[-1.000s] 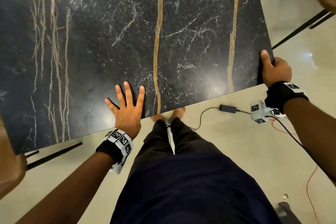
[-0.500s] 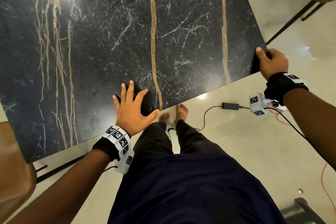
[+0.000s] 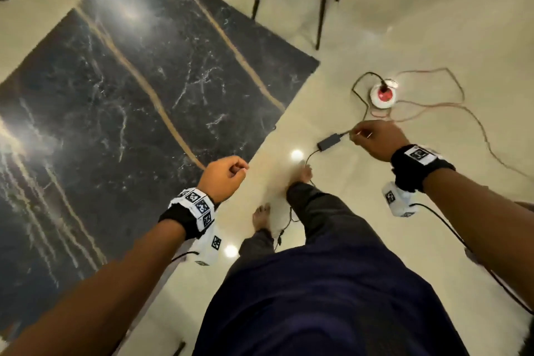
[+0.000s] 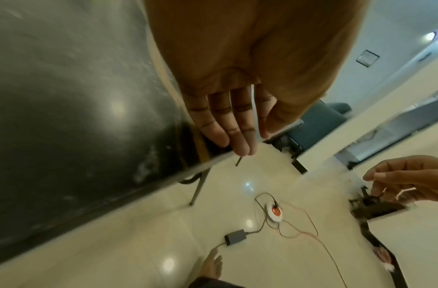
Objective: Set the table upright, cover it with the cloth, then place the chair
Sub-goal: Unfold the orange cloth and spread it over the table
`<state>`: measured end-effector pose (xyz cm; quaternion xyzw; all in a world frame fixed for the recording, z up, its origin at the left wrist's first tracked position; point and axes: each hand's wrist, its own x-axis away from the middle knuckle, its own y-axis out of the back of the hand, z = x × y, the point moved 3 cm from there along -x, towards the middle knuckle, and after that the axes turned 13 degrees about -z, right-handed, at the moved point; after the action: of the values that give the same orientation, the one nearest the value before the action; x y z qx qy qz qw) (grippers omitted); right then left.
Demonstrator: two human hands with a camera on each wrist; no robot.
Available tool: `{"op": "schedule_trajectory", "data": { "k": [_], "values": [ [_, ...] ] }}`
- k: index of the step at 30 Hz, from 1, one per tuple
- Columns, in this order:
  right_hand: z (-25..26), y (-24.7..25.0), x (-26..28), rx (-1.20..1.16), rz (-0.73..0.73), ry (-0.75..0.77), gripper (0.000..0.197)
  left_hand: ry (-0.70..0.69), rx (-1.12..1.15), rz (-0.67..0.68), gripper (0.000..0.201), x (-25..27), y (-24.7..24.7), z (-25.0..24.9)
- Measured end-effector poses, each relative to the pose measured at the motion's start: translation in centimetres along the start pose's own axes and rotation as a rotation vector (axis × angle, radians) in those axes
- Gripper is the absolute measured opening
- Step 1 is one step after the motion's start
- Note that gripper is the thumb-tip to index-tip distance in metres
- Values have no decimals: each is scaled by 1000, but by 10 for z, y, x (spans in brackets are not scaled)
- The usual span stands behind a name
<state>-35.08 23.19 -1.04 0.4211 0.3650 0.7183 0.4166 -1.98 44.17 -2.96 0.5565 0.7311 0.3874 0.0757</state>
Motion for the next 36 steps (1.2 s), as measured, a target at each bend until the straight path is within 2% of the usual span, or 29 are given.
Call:
{"op": "schedule_trajectory", "data": {
  "k": [3, 9, 16, 23, 30, 36],
  "values": [
    [-47, -8, 46, 7, 35, -115, 16, -93, -88, 145, 13, -13, -35, -29],
    [-153, -29, 133, -104, 55, -421, 13, -256, -394, 452, 16, -18, -126, -93],
    [-273, -46, 210, -295, 49, -693, 15, -381, -681, 678, 17, -16, -240, -172],
    [-376, -30, 265, -447, 28, -828, 21, -512, -904, 775, 15, -17, -359, -290],
    [-477, 3, 326, -628, -132, -1059, 4, -747, -926, 842, 14, -8, -503, -444],
    [-583, 33, 373, -735, -301, -1300, 11, -959, -982, 930, 18, 16, -643, -548]
  ]
}}
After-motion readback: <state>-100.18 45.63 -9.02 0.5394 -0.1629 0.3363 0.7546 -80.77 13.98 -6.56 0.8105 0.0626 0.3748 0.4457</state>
